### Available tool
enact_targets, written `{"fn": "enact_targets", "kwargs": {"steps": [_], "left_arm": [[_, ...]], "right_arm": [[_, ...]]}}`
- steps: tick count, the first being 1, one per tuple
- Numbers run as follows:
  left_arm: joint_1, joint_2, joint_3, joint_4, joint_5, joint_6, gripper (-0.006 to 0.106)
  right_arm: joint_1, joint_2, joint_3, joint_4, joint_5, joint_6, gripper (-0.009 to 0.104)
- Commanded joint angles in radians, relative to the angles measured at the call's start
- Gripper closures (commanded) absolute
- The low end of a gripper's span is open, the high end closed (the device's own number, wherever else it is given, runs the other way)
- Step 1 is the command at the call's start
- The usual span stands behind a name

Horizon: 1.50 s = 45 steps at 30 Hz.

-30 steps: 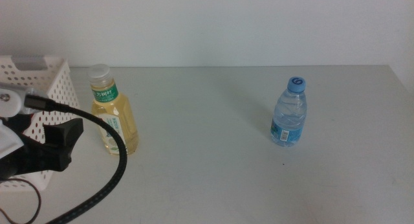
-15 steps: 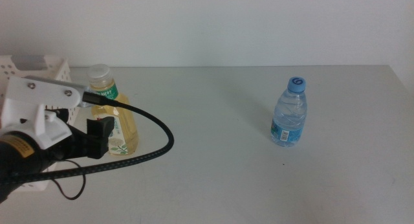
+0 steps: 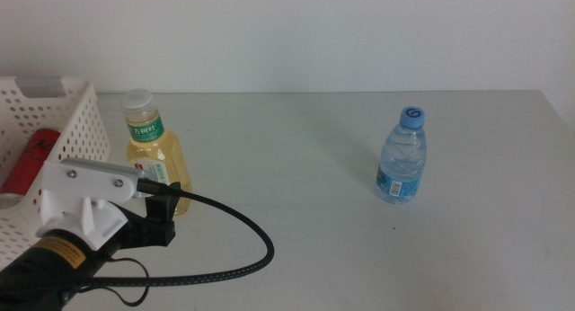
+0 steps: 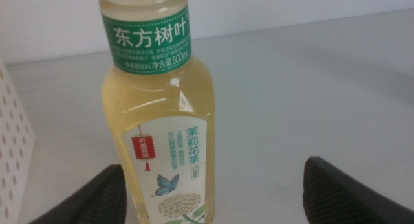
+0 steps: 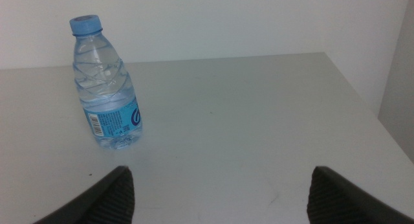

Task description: Use arms to grab the bottles and put them into the dustbin to the left of the table.

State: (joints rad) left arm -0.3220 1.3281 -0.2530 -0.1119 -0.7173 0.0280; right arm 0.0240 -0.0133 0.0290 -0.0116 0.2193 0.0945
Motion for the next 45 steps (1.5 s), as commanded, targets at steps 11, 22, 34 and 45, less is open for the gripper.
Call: {"fn": "enact_targets", "kwargs": {"steps": [11, 22, 34, 45], "left_arm": [[-0.005, 0.192, -0.143, -0.066, -0.182, -0.006, 0.007], [0.045, 0.238, -0.192, -0.036, -0.169, 0.004, 0.007], [0.068, 0.237, -0.222, -0.019, -0.123, 0.054, 0.007], [0.138, 0.238, -0.230, 0.065, -0.129, 0.019, 0.008]], "right_arm": [[-0.004, -0.021, -0.010, -0.009, -0.079, -0.012, 0.001], [-0.004, -0.021, -0.010, -0.009, -0.079, -0.012, 0.001], [-0.004, -0.021, -0.010, -0.009, -0.079, -0.012, 0.001], [-0.004, -0.021, -0.010, -0.009, -0.079, -0.012, 0.001]]}}
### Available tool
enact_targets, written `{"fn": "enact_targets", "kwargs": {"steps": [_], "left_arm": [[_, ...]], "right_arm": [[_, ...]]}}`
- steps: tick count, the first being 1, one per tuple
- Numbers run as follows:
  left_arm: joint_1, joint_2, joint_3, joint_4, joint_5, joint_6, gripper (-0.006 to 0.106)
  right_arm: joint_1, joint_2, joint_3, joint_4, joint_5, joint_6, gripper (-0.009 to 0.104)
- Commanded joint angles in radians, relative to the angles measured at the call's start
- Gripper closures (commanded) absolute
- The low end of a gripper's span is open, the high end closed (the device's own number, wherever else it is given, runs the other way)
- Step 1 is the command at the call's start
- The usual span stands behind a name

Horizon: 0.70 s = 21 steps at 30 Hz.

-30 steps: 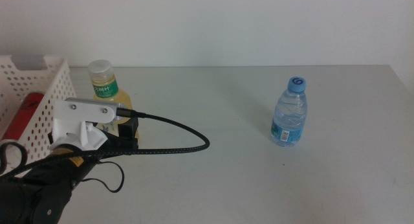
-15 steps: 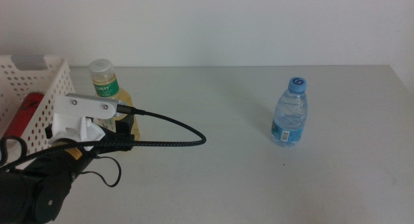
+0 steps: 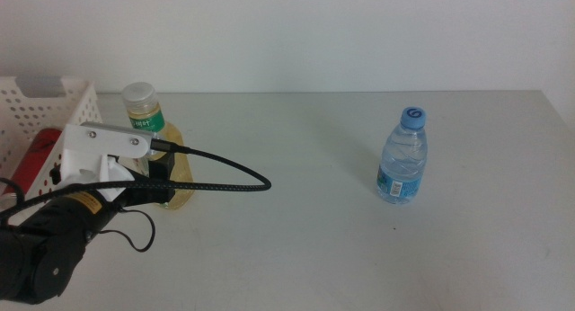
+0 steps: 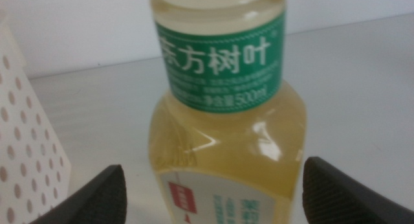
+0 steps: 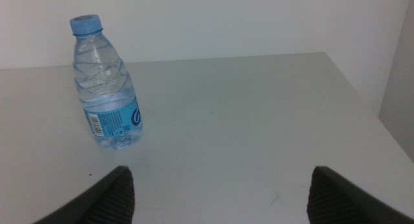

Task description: Use arms to grab the bottles and put them into the dustbin to the left of the table.

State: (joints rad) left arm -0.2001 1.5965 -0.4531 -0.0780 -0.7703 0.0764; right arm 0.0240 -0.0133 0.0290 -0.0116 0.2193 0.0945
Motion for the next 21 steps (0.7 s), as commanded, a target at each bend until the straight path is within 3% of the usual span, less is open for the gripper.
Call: {"fn": "enact_targets", "kwargs": {"steps": [1, 8, 16, 18, 21], "left_arm": [[0.029, -0.022, -0.038, 0.069, -0.078, -0.050, 0.008], [0.107, 0.085, -0.129, 0.339, -0.082, -0.237, 0.008], [0.116, 0.171, -0.184, 0.361, -0.140, -0.262, 0.010], [0.121, 0.171, -0.190, 0.362, -0.138, -0.263, 0.017], [0.123, 0.162, -0.192, 0.376, -0.140, -0.259, 0.039]], "right_arm": [[-0.004, -0.021, -0.010, -0.009, -0.079, -0.012, 0.001], [-0.004, -0.021, -0.010, -0.009, -0.079, -0.012, 0.001], [-0.004, -0.021, -0.010, -0.009, -0.079, -0.012, 0.001], [-0.004, -0.021, -0.010, -0.009, -0.079, -0.012, 0.001], [-0.004, -0.021, -0.010, -0.009, -0.079, -0.012, 0.001]]}}
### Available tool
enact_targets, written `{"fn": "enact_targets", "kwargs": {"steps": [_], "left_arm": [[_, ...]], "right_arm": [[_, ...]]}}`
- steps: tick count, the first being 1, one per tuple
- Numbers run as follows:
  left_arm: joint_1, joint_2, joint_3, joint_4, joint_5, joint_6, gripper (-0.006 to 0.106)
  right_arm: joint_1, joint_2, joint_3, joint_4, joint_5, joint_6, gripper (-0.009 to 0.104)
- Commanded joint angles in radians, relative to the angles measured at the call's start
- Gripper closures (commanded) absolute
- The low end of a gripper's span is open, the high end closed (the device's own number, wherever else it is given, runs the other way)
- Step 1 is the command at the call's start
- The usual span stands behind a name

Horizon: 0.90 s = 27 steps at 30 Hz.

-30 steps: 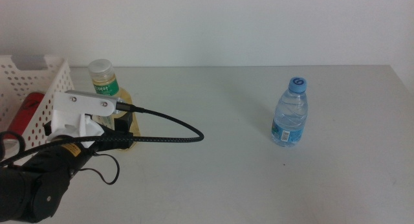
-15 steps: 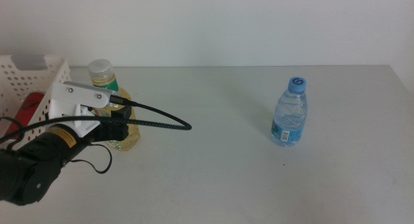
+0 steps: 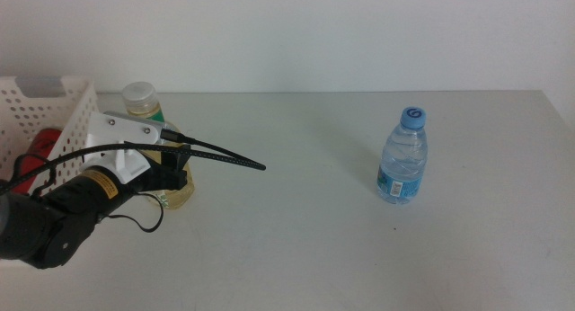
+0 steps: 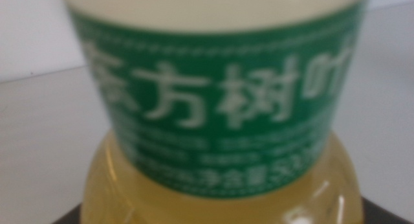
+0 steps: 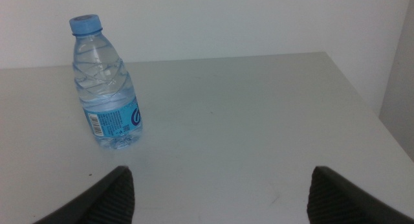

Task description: Use arms to grab the bottles and put them into the dustbin to the left of the table.

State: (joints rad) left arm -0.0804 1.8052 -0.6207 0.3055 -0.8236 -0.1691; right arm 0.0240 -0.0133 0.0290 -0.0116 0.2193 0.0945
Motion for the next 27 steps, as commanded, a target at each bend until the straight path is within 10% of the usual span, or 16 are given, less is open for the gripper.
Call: {"fn": "enact_targets", "kwargs": {"steps": [1, 10, 18, 27], "left_arm": [[0.003, -0.056, -0.024, -0.008, -0.082, -0.017, 0.047], [0.002, -0.249, -0.122, -0.007, 0.401, -0.116, 0.102], [0.000, -0.404, -0.452, 0.064, 1.036, -0.173, 0.102], [0.088, -0.395, -0.857, -0.588, 1.605, 0.606, 0.102]], "right_arm": [[-0.004, -0.021, -0.010, -0.009, -0.079, -0.012, 0.001], [-0.004, -0.021, -0.010, -0.009, -0.079, -0.012, 0.001], [-0.004, -0.021, -0.010, -0.009, -0.079, -0.012, 0.001], [-0.004, -0.021, -0.010, -0.009, -0.079, -0.012, 0.001]]}}
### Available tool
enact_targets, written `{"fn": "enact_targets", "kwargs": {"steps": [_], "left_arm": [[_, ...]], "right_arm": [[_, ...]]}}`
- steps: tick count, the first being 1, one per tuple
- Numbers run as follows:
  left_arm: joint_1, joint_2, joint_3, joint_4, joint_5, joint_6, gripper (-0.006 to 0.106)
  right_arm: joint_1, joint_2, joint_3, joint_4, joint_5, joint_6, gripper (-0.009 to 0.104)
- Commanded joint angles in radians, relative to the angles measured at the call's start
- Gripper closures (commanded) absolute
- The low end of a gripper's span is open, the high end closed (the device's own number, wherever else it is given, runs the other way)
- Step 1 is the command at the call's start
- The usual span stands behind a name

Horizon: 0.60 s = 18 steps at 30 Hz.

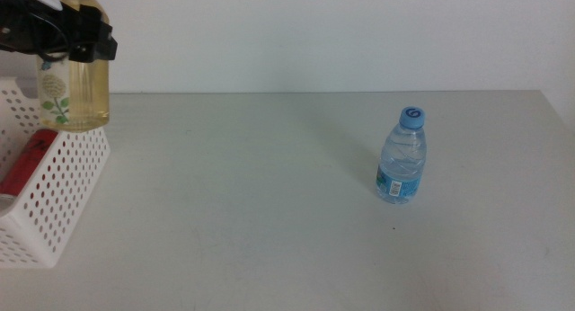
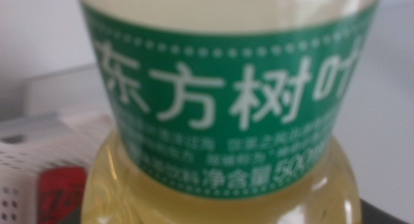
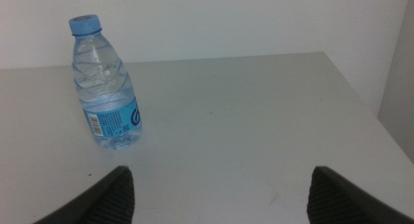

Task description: Use arms to grab the bottles and put them into the dustbin to the left of the table.

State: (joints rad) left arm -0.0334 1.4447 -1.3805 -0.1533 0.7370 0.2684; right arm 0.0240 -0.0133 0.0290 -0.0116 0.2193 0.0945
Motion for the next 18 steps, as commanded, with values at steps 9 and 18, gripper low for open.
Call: {"fn": "enact_targets", "kwargs": {"steps": [9, 18], "left_arm": [[0.318, 0.093, -0.322, -0.152, 0.381, 0.228, 0.102], [0.384, 0.284, -0.394, -0.128, 0.468, 0.229, 0.102]], "right_arm": [[-0.004, -0.021, -0.010, -0.009, -0.079, -0.012, 0.001], [-0.004, -0.021, -0.010, -0.009, -0.079, -0.012, 0.001]]}}
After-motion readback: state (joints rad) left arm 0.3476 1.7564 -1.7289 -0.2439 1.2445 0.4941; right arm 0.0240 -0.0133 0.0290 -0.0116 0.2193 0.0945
